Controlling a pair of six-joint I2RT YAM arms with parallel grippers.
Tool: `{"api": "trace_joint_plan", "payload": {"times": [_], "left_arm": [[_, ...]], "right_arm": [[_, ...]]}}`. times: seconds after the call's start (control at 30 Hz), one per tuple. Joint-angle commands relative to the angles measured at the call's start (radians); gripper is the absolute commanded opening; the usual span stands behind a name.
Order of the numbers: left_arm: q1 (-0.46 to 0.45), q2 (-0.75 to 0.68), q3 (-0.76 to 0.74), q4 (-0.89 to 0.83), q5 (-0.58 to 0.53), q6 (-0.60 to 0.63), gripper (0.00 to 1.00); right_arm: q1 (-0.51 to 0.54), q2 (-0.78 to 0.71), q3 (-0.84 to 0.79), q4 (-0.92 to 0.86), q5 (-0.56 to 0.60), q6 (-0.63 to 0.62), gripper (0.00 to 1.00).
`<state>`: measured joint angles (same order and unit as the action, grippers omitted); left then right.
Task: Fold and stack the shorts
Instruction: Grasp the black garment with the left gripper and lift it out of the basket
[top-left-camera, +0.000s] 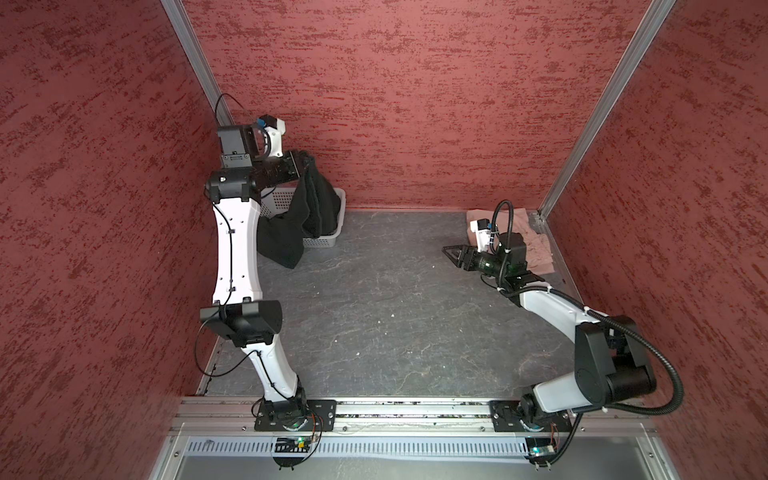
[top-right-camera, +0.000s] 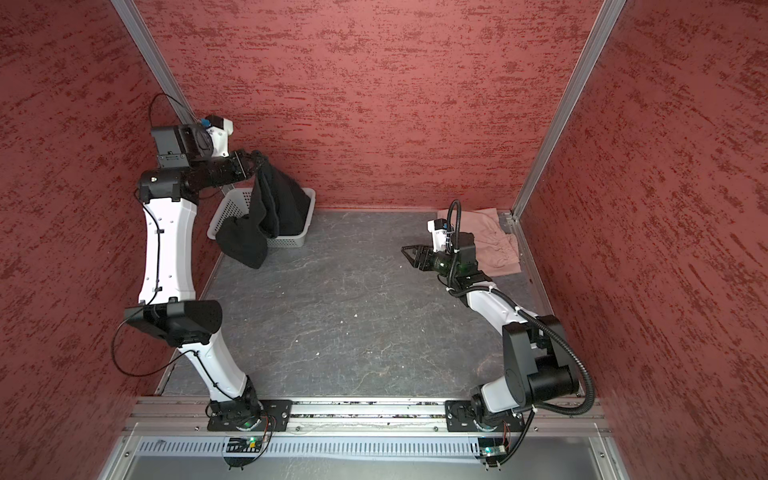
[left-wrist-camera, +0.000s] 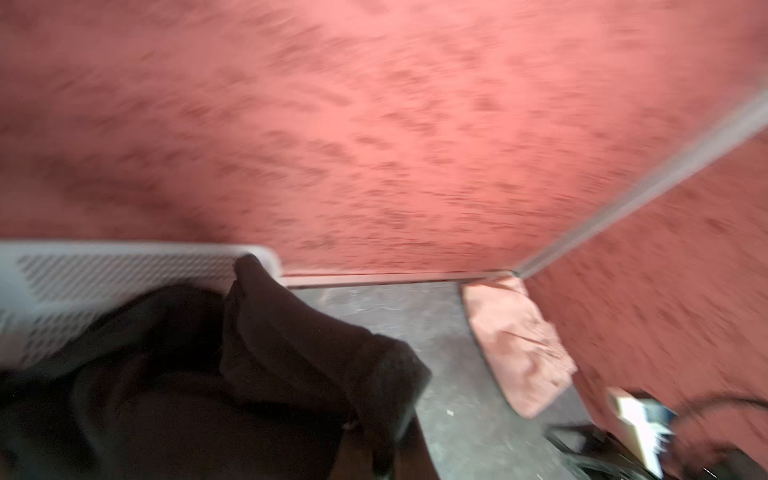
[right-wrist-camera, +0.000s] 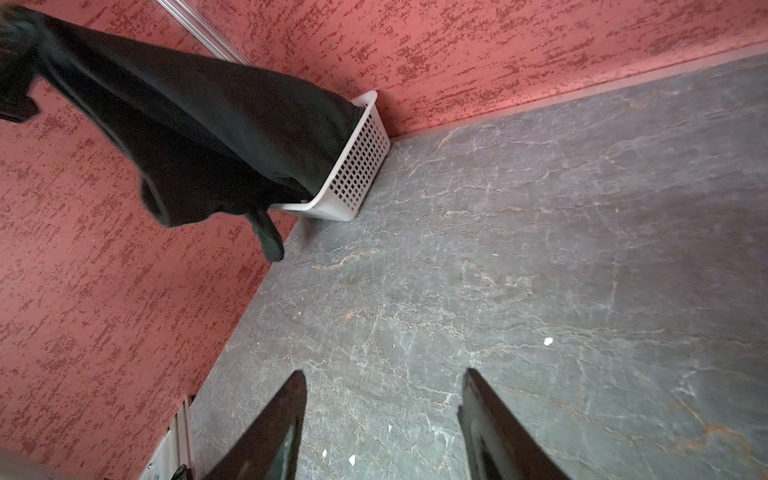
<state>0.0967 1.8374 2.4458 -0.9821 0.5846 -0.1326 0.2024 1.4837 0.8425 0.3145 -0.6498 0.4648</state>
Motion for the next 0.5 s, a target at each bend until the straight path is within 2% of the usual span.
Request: {"api": "trace_joint_plan", "payload": {"times": [0.0, 0.17, 0.23, 0.37, 0.47], "left_arm": [[-0.061, -0.113, 0.097, -0.04, 0.042, 0.024, 0.0], [-0.109, -0.261, 0.13, -0.012, 0.01, 0.02, 0.0], [-0.112, -0.3, 0.125, 0.013, 0.066, -0.005, 0.0], [-0.144, -0.311, 0.111, 0.036, 0.257, -0.118, 0.0], [-0.237, -0.324, 0.027, -0.007, 0.226, -0.08, 0.0]], "right_arm": [[0.006, 0.031, -0.006, 0.08, -0.009, -0.028, 0.61], [0.006, 0.095, 0.004, 0.19, -0.06, 0.018, 0.61], [0.006, 0.104, 0.0, 0.237, -0.066, 0.041, 0.61], [0.006, 0.098, 0.009, 0.227, -0.065, 0.027, 0.62], [0.006, 0.064, 0.011, 0.164, -0.025, -0.021, 0.63]]}}
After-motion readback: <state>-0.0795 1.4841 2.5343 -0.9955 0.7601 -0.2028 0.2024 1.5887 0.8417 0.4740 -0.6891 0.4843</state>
